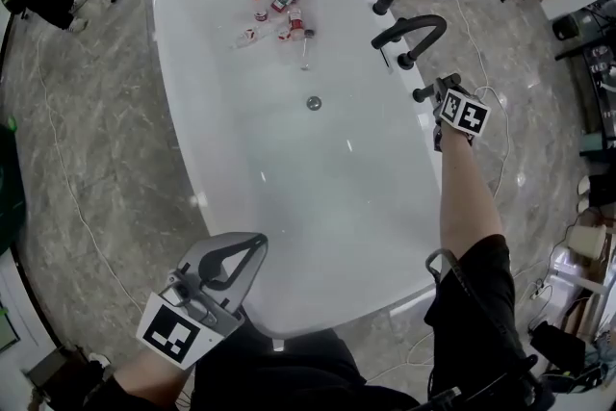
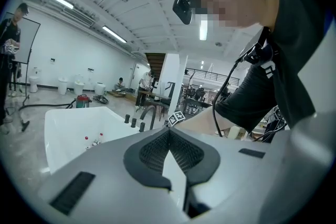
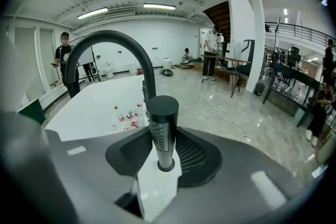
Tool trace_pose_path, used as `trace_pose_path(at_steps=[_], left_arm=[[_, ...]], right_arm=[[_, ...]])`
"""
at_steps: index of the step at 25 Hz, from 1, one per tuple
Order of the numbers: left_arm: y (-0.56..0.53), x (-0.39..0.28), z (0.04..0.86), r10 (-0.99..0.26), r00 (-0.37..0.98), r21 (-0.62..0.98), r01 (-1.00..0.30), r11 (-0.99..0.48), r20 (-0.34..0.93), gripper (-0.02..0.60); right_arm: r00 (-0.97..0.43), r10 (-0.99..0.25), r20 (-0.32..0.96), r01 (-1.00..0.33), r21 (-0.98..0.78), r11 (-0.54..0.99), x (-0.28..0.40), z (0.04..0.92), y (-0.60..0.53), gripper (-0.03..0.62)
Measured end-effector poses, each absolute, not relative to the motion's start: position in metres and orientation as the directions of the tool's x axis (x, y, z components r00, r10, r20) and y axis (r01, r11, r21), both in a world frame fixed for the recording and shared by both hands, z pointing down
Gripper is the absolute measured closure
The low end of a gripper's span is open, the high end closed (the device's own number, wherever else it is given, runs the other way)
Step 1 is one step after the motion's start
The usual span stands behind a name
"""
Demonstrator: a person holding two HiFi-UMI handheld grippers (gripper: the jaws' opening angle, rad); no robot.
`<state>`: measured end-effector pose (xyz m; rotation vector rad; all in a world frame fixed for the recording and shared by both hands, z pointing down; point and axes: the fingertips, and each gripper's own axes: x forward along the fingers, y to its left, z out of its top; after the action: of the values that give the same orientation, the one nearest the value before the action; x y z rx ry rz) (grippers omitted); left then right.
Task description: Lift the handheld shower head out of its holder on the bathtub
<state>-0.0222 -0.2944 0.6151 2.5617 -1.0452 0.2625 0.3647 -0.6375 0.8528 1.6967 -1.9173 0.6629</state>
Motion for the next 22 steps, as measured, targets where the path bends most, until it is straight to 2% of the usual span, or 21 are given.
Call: trace_pose_path(at_steps=[6,15,22], left_arm=[[-0.282,-0.019,0.601,-0.644,0.716,0.275,-0.698,-0.661,0.269,0.576],[-0.252,-0.017,0.543,-0.641,0.747,0.288,-0.662,-0.692,0.178,0.577],[-0.231,-0.034,0.501,-0.629,0.771,0.282,-0.627,-0.726,0.097,0.577]], right_arm=[[-0.114,-0.8,0.59,-0.992,-0.024,0.124,0.372,0.794,-0.632,0.462],[-0.163,-0.847,0.506,-0.981,0.011,0.196,0.367,0.653,-0.609,0.462],[-0.141,-0.888,0.438,-0.979,0.07,0.19,0.355,0.543,-0.579,0.462]])
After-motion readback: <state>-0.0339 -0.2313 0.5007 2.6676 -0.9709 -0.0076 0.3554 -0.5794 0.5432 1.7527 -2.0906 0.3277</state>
